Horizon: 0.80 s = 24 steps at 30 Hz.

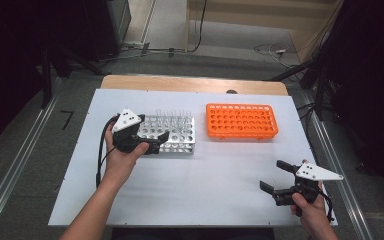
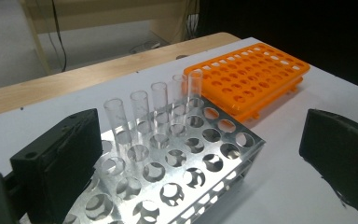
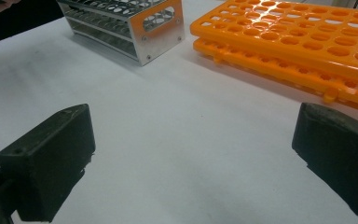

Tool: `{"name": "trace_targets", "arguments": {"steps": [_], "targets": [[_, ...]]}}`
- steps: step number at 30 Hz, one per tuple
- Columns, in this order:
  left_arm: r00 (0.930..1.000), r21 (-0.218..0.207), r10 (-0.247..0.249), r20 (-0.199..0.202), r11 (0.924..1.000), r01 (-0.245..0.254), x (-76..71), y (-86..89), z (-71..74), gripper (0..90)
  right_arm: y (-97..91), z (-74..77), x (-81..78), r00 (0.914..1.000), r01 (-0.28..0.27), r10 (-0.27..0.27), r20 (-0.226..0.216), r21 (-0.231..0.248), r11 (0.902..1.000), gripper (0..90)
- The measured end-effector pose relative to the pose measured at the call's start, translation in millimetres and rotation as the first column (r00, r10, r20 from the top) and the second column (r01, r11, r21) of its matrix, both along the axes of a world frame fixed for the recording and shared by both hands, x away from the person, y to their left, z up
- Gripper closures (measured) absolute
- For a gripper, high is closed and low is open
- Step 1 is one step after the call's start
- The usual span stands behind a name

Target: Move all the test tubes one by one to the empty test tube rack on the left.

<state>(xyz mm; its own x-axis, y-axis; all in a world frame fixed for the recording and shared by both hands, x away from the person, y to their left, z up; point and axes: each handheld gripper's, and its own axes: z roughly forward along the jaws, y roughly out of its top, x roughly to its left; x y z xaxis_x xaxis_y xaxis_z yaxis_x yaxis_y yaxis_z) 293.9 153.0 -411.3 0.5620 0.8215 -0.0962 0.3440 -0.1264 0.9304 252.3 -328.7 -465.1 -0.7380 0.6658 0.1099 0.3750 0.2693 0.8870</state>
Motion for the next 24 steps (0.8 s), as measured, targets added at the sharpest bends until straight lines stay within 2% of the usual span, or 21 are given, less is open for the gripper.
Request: {"name": "trace_targets", "arguments": {"steps": [11, 16, 19, 24], "targets": [[0.9998, -0.008, -0.02, -0.001, 0.9998, 0.02, -31.7, 3.6, -8.6, 0.0, 1.2, 0.6, -1.4, 1.0, -0.004, 0.004, 0.003, -0.002, 1.0, 0.0], [0.9995, -0.027, -0.032, 0.003, 0.9991, 0.032, -46.4, 6.4, -12.8, 0.0, 0.5, 0.2, -0.9, 1.0, -0.003, 0.003, 0.003, -0.004, 1.0, 0.0], [0.9995, -0.024, -0.032, 0.009, 0.9992, 0.032, -54.7, 10.0, -17.8, 0.0, 0.1, -0.1, -0.6, 1.0, -0.001, 0.001, 0.005, -0.006, 1.0, 0.0], [0.9997, -0.029, -0.021, -0.009, 0.9994, 0.021, -64.4, 18.7, -28.8, 0.0, 0.2, -0.1, -0.6, 1.0, 0.002, -0.002, 0.006, -0.007, 1.0, 0.0]]}}
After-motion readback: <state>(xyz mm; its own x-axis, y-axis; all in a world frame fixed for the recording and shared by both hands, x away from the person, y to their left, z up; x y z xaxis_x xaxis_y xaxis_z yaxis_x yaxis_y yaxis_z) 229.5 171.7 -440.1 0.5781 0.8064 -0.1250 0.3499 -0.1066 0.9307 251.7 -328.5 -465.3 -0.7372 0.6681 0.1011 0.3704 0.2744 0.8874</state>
